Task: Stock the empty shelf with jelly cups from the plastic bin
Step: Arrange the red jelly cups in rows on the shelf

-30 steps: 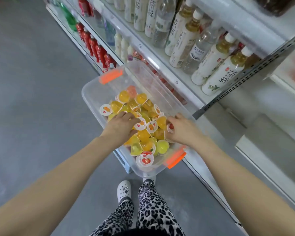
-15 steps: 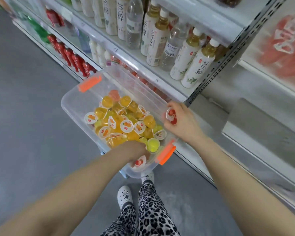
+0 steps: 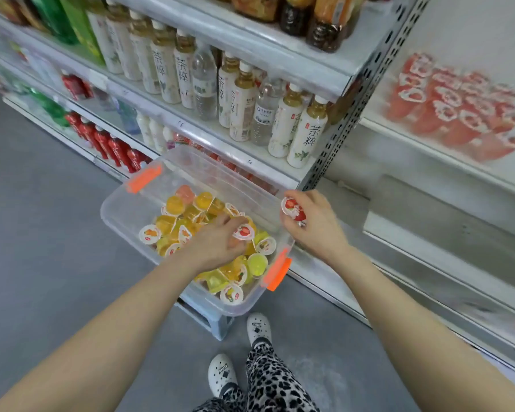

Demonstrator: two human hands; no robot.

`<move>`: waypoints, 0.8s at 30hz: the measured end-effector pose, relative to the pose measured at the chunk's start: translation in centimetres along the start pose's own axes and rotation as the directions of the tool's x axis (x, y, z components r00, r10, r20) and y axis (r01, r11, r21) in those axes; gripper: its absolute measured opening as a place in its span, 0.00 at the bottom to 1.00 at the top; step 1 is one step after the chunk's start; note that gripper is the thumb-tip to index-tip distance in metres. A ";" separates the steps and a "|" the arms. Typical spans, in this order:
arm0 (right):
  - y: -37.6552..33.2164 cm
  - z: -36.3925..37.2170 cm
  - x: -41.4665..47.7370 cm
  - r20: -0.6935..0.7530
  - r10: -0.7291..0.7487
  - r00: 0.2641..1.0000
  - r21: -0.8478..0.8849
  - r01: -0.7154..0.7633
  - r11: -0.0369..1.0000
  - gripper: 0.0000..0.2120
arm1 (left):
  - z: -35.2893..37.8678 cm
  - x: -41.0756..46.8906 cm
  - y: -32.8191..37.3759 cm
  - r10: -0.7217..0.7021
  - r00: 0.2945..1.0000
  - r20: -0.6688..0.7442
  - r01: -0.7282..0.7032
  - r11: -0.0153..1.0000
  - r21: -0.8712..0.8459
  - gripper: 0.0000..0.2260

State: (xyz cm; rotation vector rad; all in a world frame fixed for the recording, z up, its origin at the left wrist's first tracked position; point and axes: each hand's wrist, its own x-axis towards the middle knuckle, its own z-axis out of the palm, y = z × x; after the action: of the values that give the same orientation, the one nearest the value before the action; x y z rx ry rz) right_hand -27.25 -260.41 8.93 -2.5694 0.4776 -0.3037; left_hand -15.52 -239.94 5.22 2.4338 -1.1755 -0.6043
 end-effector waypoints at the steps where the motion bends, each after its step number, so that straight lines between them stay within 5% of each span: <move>1: -0.1 -0.5 -0.2 -0.022 0.001 1.000 -0.008 -0.001 1.000 0.19 | -0.8 0.0 0.6 0.019 0.999 -0.049 -0.021 0.999 -0.029 0.26; 7: 0.1 -5.4 -1.2 -0.156 0.022 0.988 -0.021 -0.025 0.999 0.21 | -5.7 1.0 6.2 0.165 0.944 -0.286 -0.200 0.975 -0.098 0.23; 24: 13.3 -29.3 -5.0 -0.516 0.127 0.847 -0.065 -0.186 0.980 0.19 | -9.2 11.8 31.3 0.446 0.809 -0.382 -0.480 0.877 0.007 0.25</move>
State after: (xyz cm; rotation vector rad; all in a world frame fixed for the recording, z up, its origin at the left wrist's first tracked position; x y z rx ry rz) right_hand -44.25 -282.14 26.28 -2.5168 0.9142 -0.9360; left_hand -24.15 -266.29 25.97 1.9496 -1.4594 -0.0354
